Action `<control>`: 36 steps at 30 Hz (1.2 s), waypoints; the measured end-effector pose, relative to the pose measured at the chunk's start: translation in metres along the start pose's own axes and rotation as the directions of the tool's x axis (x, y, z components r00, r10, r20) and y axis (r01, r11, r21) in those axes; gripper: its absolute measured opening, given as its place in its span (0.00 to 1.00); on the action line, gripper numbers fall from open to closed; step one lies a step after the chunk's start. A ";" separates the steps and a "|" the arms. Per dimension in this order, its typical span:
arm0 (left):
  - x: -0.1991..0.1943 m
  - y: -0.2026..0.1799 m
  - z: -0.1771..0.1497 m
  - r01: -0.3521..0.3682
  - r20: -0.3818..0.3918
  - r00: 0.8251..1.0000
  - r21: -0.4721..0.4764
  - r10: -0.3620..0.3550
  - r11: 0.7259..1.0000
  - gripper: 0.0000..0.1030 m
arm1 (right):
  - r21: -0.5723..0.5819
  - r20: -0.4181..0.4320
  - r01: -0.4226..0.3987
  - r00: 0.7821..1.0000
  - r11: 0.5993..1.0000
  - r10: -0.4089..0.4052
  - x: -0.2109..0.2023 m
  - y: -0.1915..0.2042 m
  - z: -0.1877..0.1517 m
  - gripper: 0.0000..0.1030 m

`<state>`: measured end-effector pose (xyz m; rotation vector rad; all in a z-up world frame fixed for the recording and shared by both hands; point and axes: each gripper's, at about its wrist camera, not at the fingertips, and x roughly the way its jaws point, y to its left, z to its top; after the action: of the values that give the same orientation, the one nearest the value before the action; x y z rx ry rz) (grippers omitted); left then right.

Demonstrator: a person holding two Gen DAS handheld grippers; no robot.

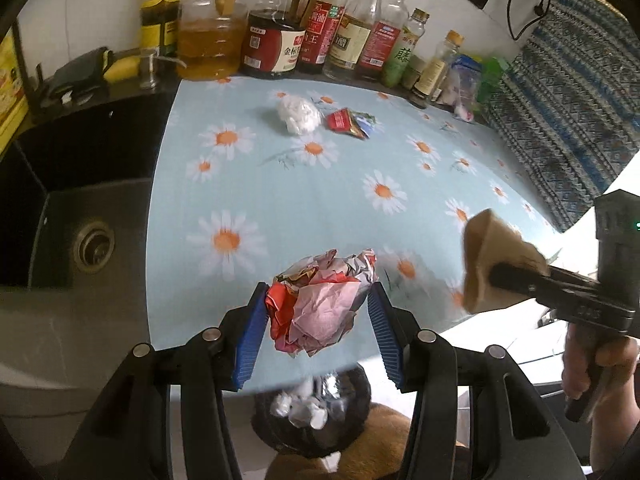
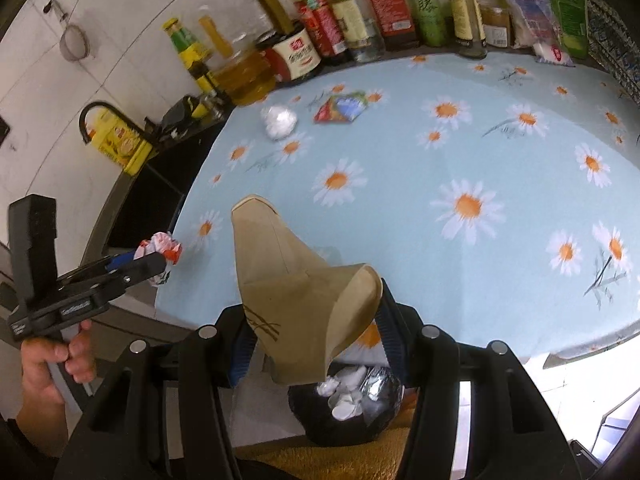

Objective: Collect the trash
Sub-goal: 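Carry the wrapper and paper cone down over the black bin and release both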

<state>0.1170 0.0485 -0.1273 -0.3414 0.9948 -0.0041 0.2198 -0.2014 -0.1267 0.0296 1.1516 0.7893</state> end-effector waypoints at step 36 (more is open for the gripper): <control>0.049 0.002 -0.140 0.030 -0.252 0.966 -0.087 -0.051 0.996 0.47 | 0.086 -0.287 0.022 0.958 0.996 0.004 0.084 0.002 -0.127 0.53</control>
<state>0.0283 0.0035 -0.2373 -0.4447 1.2439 -0.0453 0.1294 -0.1981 -0.2491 -0.0178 1.4607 0.7501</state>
